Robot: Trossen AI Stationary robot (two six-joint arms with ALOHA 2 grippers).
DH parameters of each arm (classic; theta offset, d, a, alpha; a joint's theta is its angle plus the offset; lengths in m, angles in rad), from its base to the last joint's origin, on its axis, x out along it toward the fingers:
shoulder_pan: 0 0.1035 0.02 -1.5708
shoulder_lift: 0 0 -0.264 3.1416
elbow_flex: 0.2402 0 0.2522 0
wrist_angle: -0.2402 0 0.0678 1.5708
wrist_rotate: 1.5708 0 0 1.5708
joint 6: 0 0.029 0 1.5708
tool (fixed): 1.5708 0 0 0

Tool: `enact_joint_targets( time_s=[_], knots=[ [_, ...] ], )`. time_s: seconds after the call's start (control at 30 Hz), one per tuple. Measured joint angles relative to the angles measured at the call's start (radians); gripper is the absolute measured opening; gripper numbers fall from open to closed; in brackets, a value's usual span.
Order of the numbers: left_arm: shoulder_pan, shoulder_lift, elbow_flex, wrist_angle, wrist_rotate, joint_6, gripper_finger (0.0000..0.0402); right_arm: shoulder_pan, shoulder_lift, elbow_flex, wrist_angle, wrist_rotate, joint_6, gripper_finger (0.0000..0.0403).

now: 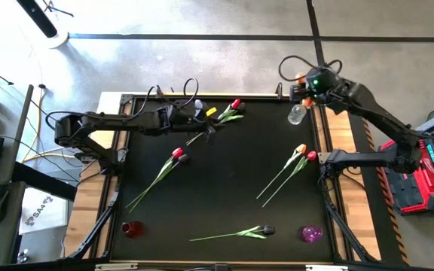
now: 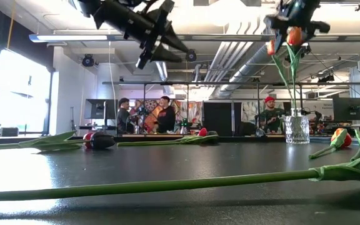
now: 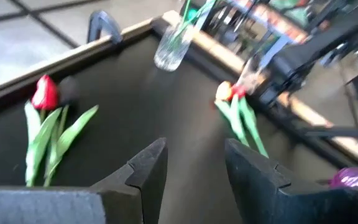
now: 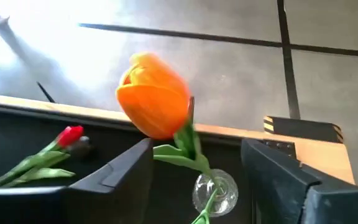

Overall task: Sort flowers into vase by color
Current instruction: Put the left orange tulip into the transparent flower vase, then put the orange tulip into the transparent flower vase

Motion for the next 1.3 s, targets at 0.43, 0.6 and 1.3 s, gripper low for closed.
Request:
enact_joint_targets(
  time_s=[0.43, 0.6, 1.3],
  knots=[
    [0.013, 0.0, 0.0, -0.089, 0.003, -0.009, 0.0152, 0.001, -0.001, 0.304, -0.03, -0.123, -0.078, 0.0245],
    [0.001, 0.0, 0.0, -0.103, -0.007, -0.042, 0.0152, 0.001, -0.002, 0.37, -0.031, -0.234, -0.082, 0.0245],
    [-0.064, 0.007, -0.061, -0.431, -0.072, -0.048, 0.0152, 0.316, -0.045, 0.319, 0.064, -0.404, -0.197, 0.0186]
  ],
)
